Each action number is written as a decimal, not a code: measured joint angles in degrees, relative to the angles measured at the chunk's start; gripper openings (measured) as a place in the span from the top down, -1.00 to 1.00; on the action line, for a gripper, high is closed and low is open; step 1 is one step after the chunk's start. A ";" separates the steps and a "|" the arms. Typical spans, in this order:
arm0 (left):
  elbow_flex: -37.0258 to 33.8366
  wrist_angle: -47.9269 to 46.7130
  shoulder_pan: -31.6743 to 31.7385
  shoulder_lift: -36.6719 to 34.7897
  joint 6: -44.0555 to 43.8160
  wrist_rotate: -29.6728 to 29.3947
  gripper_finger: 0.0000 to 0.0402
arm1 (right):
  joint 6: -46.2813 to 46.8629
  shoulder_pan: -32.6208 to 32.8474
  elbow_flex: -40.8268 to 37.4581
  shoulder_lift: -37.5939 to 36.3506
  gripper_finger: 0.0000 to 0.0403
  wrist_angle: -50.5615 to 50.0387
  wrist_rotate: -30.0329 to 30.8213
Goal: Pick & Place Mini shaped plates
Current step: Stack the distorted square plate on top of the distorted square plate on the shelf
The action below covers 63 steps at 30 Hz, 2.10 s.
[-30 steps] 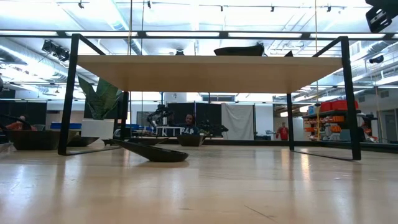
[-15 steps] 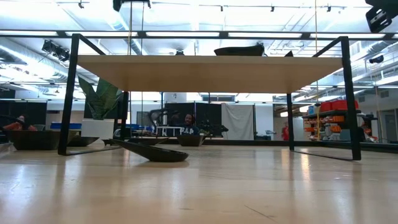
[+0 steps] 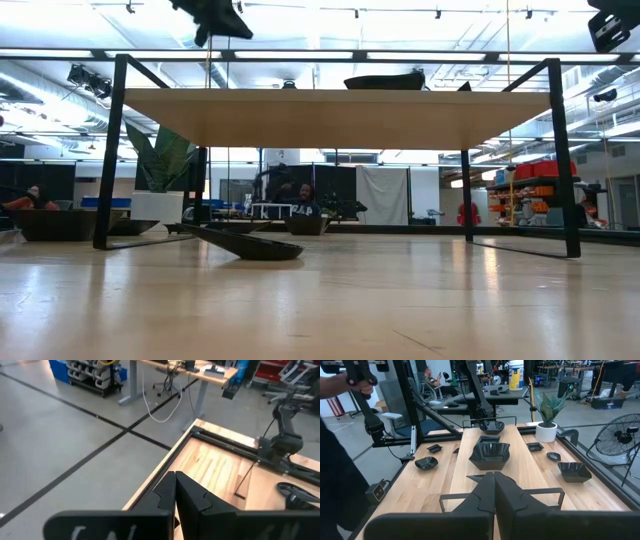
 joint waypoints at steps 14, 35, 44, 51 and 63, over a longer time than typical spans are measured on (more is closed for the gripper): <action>0.00 3.27 -1.29 6.19 -0.20 0.09 0.88 | 0.02 0.00 0.00 0.00 0.97 0.00 0.00; 3.89 7.73 -2.64 16.20 -12.42 -3.80 -0.05 | 0.02 -0.01 0.00 0.00 0.97 0.00 0.00; 19.09 0.99 -2.21 27.16 -12.34 -2.72 -0.12 | 0.01 -0.02 0.00 0.00 0.97 0.00 0.00; 25.91 -7.23 -1.88 35.07 -12.46 0.00 -0.09 | 0.02 -0.01 0.00 0.00 0.97 0.00 0.00; 26.01 -14.88 -1.90 42.99 -13.54 1.03 -0.09 | 0.01 -0.01 0.00 0.00 0.97 0.00 0.00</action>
